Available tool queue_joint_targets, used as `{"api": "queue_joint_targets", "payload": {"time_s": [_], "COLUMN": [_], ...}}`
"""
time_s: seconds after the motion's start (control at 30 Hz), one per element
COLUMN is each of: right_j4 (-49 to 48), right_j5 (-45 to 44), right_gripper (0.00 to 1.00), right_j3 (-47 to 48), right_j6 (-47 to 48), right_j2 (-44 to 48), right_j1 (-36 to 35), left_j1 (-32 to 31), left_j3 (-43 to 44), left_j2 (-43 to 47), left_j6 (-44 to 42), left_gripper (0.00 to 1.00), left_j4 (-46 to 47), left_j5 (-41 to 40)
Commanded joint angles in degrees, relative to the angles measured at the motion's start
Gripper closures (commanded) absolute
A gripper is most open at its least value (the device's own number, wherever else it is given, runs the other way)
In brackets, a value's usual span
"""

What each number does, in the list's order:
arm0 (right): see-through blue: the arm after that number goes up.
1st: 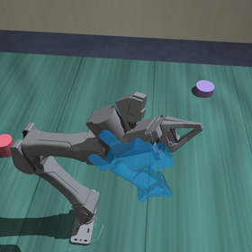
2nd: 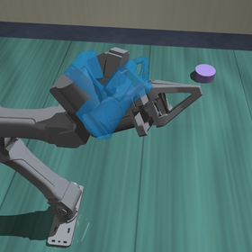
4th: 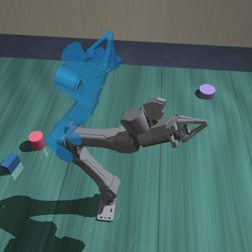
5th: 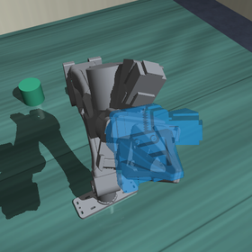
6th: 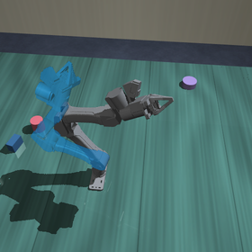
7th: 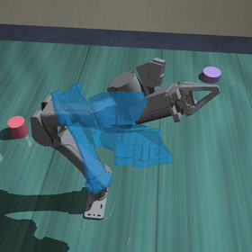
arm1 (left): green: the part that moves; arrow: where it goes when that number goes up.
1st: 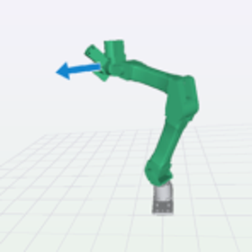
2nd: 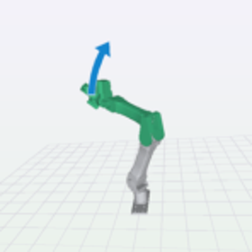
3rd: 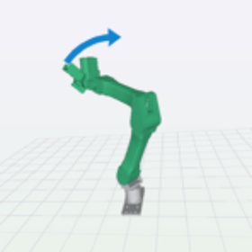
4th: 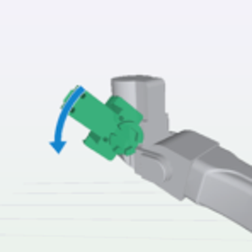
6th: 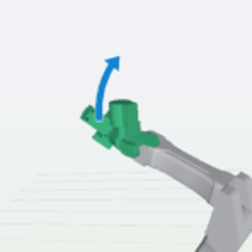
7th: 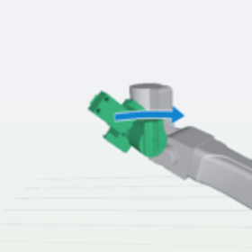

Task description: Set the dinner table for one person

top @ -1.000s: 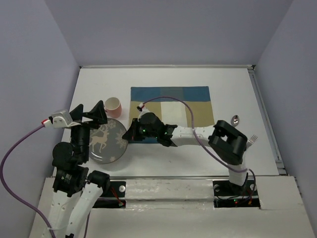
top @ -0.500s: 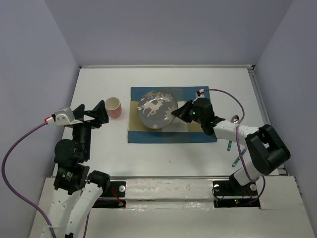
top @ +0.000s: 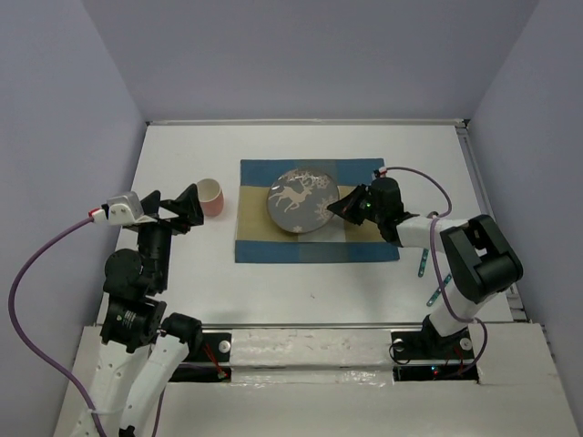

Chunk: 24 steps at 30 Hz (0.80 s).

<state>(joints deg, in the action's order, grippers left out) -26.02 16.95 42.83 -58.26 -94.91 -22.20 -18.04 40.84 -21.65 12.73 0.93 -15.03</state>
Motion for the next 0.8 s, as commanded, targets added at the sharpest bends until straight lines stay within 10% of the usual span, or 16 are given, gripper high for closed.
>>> {"api": "queue_joint_targets", "payload": {"time_s": [0.0, 0.57, 0.77], "right_j4": [-13.8, -13.9, -11.0], "right_j5": [4.0, 4.7, 2.0], "right_gripper": [1.00, 1.00, 0.59], "right_j3": [1.2, 1.8, -0.2], "right_j6": [-2.6, -1.7, 0.2], "right_j2": [1.0, -6.1, -6.5], "right_j1": [2.2, 3.3, 3.3], "left_j1": [-0.4, -0.3, -0.3], "left_j3": [-0.1, -0.1, -0.1], "left_j2": [-0.9, -1.6, -1.5], "left_j6": [-0.2, -0.4, -0.2], "left_gripper": [0.01, 0.01, 0.01], "left_j4": [1.9, 1.6, 1.7], "left_j5": [0.5, 0.7, 1.1]}}
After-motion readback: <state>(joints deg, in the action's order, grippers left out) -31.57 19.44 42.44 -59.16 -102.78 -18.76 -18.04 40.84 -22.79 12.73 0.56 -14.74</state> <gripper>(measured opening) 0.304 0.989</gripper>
